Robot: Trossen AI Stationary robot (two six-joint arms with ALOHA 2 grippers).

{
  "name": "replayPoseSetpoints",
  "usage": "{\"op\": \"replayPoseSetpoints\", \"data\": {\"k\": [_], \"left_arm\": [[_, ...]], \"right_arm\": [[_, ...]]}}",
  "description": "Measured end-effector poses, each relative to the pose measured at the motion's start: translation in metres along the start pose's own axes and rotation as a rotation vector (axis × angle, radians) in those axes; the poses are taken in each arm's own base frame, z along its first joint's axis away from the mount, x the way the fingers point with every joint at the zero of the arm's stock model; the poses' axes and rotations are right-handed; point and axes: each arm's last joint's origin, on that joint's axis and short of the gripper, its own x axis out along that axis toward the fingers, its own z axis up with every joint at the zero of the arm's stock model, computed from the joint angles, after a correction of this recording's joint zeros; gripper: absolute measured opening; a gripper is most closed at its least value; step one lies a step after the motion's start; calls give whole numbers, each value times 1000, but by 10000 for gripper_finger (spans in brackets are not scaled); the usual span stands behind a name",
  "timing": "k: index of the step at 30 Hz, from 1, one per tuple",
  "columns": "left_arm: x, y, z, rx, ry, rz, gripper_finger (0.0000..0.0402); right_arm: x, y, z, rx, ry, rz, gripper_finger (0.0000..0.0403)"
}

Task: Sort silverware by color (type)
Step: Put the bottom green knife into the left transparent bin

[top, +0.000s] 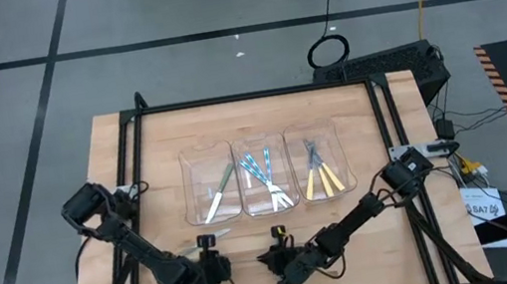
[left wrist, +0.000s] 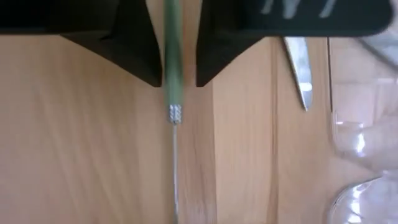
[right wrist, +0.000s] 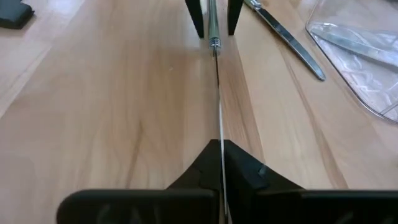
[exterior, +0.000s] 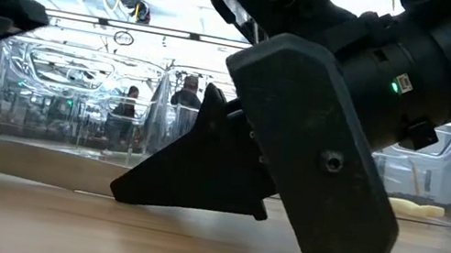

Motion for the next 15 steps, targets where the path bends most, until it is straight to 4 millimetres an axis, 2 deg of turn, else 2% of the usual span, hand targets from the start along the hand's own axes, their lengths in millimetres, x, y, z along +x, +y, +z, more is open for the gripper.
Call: {"op": "replayPoseSetpoints", "data": {"k": [3,6,11,15], "left_arm": [[-4,0,-8,-24,31,45,141],[-7,-1,-15,-24,52,89,155],[-10,-4,-22,-5,80,90,155],[-5,-6,-23,1,91,93,124]], "right_arm": [[0,0,0,3,1,0,3],[0,0,0,4,0,-1,2],[1,-1,0,2,-1,0,1],[1,0,0,1,-2,0,1]]}}
